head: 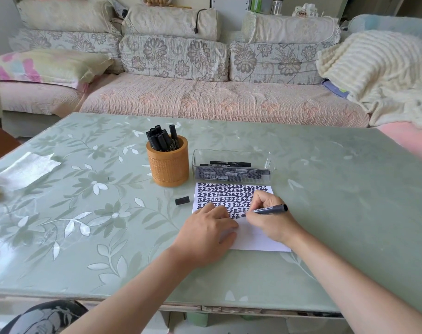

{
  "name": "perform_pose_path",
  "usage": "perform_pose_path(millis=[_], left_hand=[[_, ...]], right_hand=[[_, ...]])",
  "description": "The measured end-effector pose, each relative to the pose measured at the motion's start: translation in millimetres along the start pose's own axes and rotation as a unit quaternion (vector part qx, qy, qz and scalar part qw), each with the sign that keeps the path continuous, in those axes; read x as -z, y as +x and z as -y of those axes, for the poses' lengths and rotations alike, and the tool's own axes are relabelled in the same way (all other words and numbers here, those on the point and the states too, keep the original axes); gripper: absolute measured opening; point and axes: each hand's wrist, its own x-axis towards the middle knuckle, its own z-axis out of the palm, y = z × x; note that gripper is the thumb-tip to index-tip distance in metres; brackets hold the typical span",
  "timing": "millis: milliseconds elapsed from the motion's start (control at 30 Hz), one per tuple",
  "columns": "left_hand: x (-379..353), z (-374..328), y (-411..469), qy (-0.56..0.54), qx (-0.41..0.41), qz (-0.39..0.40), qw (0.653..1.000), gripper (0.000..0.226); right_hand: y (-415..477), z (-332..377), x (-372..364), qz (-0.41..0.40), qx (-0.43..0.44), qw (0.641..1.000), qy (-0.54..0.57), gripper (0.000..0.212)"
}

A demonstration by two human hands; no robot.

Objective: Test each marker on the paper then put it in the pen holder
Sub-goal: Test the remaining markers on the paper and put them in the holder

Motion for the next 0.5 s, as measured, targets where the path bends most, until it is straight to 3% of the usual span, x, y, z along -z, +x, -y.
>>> perform_pose_path(millis=[200, 367, 500], left_hand=[[16.9, 15.4, 6.5, -0.038, 0.002, 0.006, 0.999, 0.021], [42.9, 49.3, 14.2, 0.001, 0.076, -0.07, 0.995, 0.02], [48.1, 71.2, 9.2, 0.036, 0.16, -0.035, 0.986, 0.027]], right_hand=[[0.8, 4.0, 5.1, -0.034, -0.018, 0.995, 0.091, 0.017], [4.1, 18.6, 7.4, -0.024, 0.028, 0.998, 0.049, 0.019], [9.8, 24.8, 12.9, 0.019, 0.055, 0.997, 0.041, 0.031]])
